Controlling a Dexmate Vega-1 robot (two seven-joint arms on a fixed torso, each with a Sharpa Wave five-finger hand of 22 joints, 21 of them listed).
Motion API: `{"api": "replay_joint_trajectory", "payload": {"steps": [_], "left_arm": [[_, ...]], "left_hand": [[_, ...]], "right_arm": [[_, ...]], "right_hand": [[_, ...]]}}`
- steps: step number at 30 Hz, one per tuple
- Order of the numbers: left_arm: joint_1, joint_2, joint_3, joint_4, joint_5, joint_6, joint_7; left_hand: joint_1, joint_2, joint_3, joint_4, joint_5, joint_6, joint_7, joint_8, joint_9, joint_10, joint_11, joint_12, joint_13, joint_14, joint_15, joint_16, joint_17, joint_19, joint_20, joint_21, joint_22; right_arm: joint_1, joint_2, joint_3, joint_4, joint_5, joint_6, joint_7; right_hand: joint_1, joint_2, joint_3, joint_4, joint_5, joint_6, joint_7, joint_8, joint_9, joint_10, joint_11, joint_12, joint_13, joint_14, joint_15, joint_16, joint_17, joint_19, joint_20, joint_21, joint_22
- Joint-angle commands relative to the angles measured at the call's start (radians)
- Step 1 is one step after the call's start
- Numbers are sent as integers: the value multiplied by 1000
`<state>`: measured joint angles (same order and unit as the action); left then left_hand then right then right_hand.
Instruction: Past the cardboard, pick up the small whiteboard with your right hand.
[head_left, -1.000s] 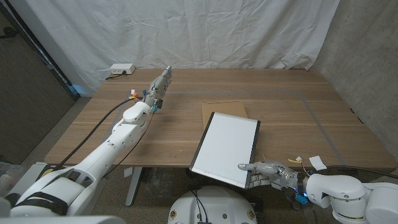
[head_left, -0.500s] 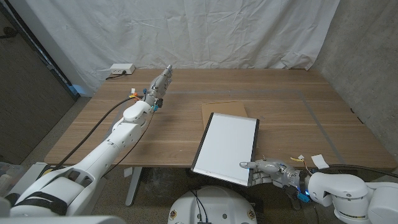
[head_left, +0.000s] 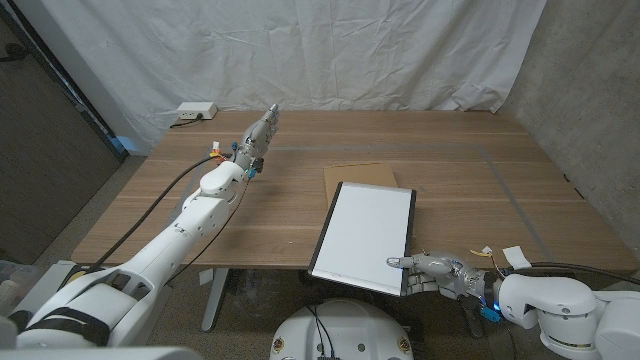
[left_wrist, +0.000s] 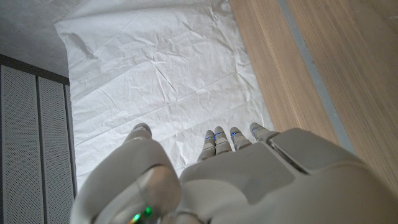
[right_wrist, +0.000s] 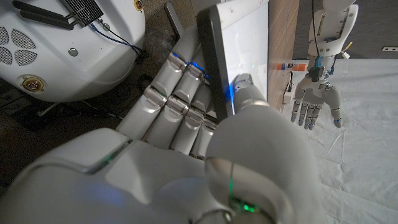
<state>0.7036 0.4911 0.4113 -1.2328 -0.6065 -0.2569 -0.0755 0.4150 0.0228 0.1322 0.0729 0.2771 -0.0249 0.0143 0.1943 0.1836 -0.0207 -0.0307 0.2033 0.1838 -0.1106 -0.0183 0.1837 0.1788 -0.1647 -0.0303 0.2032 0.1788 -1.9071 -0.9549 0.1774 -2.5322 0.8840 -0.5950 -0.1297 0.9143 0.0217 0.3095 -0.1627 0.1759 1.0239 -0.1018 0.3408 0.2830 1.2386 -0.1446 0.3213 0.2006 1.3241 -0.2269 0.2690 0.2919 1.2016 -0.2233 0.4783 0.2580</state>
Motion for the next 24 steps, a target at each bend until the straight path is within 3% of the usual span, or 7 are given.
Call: {"api": "replay_joint_trajectory", "payload": {"steps": [1, 24], "left_arm": [[-2, 1, 2, -9, 5, 7, 7], [-3, 3, 5, -17, 6, 16, 9]], "left_hand": [[0, 10, -2, -1, 0, -6, 2, 2, 4, -4, -5, -1, 4, -7, 3, 3, 4, -11, -44, -1, 4], [1, 11, -6, -2, -1, -5, 2, 3, 4, -5, -5, -1, 4, -8, 5, 3, 4, -12, -44, -1, 4]], "right_arm": [[4, 15, 22, 4, 6, 4, 31], [-6, 52, 62, 10, 10, 39, 99]], "right_hand": [[87, 79, 4, 1, 1, 26, -19, 5, 6, 12, 0, 2, 4, 8, 0, 3, 5, 6, 1, 8, 6], [92, 82, 5, 7, 0, 28, -17, 6, 19, 18, 0, 5, 14, 19, 2, 9, 16, 5, 1, 27, 13]]}}
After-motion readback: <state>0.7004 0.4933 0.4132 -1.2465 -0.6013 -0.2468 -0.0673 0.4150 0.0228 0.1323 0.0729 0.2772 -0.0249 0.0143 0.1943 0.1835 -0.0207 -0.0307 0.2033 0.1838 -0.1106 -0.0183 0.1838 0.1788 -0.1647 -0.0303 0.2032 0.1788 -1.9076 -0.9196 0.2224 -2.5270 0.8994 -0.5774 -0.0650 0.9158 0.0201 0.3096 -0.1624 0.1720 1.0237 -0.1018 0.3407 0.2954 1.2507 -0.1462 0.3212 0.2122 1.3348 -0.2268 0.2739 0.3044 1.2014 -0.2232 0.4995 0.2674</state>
